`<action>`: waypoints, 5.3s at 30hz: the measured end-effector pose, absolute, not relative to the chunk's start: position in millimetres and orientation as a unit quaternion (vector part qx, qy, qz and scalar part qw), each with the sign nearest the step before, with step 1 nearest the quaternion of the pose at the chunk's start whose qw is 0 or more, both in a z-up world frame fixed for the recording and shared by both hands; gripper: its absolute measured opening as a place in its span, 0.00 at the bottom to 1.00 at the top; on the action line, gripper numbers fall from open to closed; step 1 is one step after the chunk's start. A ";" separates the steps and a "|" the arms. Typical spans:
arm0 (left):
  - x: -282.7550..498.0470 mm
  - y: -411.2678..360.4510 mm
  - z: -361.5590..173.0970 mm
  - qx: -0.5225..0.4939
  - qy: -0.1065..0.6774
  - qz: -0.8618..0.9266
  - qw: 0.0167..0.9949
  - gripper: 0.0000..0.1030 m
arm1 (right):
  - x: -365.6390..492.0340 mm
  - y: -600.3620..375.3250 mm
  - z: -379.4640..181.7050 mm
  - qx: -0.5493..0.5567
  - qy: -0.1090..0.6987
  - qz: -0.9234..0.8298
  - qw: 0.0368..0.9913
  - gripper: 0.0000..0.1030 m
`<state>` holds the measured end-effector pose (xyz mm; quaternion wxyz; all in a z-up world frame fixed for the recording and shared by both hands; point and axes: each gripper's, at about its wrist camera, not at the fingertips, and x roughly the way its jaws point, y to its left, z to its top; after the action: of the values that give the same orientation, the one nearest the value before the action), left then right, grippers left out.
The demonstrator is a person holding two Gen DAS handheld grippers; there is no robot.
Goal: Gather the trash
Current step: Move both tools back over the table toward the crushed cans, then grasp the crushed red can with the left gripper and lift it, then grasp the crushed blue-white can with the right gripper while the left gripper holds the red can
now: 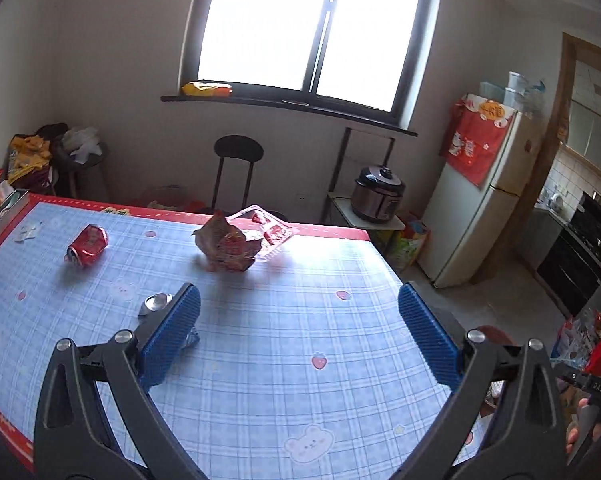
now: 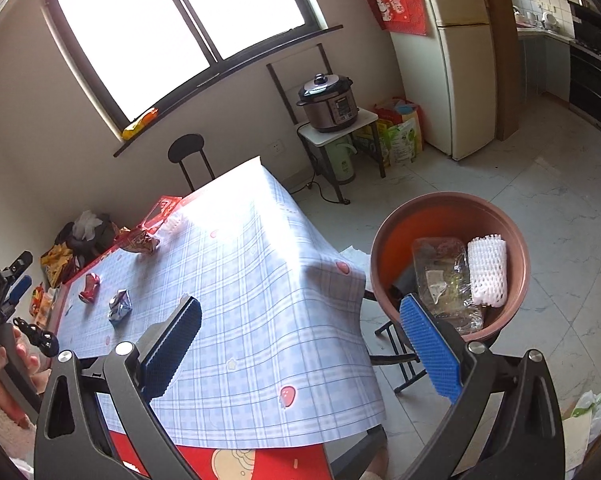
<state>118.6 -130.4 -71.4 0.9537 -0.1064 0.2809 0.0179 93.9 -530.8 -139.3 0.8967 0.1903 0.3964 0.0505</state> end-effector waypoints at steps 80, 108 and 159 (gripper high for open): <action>348.3 353.0 -300.3 -0.183 0.470 0.009 0.864 0.83 | 211.2 -212.4 -168.8 0.055 0.515 0.018 0.855 0.95; 259.3 264.0 -232.6 -0.133 0.451 -0.050 0.881 0.09 | 248.5 -103.3 -225.8 0.037 0.554 0.200 0.808 0.95; 71.6 209.0 -169.3 -0.254 0.377 -0.014 0.891 0.09 | 191.6 -66.8 -223.8 -0.034 0.480 0.268 0.835 0.67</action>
<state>71.6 209.0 -169.3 0.8907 -0.2537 0.3770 -0.0145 191.6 -66.8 -223.8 0.8345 -0.0342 0.4805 0.2675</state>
